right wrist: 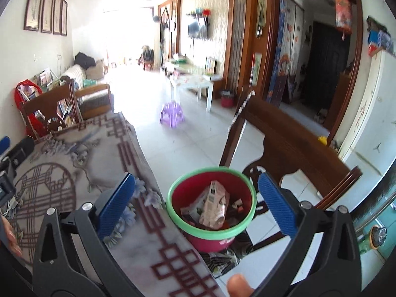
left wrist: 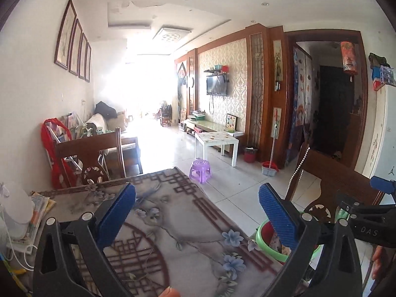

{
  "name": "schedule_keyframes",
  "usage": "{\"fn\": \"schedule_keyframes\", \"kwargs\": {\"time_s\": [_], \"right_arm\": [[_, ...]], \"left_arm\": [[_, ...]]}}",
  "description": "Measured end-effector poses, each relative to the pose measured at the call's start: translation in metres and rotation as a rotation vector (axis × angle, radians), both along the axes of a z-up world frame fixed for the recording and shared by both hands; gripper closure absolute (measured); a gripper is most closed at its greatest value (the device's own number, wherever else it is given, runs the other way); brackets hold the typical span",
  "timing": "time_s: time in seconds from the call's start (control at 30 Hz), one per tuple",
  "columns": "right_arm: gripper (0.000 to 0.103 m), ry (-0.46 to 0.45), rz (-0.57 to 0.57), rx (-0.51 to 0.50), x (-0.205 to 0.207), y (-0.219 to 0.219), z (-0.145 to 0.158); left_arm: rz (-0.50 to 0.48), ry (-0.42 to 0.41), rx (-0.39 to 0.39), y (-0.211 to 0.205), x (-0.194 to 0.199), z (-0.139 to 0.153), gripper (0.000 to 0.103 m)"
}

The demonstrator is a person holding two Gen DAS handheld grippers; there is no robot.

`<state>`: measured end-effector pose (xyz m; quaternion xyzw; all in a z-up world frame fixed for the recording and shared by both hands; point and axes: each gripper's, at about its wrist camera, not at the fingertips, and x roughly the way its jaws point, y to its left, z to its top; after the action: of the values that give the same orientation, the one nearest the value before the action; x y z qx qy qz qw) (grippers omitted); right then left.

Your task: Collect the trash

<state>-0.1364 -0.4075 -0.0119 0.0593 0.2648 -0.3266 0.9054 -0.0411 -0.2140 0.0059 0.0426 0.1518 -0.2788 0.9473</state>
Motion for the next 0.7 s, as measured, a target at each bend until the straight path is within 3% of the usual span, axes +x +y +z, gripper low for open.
{"fn": "schedule_keyframes", "kwargs": {"time_s": [0.1,0.23,0.7], "right_arm": [[0.005,-0.067,-0.063,-0.056,-0.003,0.023,0.012],[0.005,-0.110,-0.090,-0.034,-0.009,0.044,0.023],[0.005,-0.054,-0.095,-0.066,-0.012,0.088,0.026]], "left_arm": [[-0.008,0.044,-0.035,0.014,-0.002,0.007,0.008],[0.017,0.070,-0.026,0.029,-0.005,0.007,0.008],[0.065,0.123,-0.022,0.062,-0.011,-0.003,0.008]]}}
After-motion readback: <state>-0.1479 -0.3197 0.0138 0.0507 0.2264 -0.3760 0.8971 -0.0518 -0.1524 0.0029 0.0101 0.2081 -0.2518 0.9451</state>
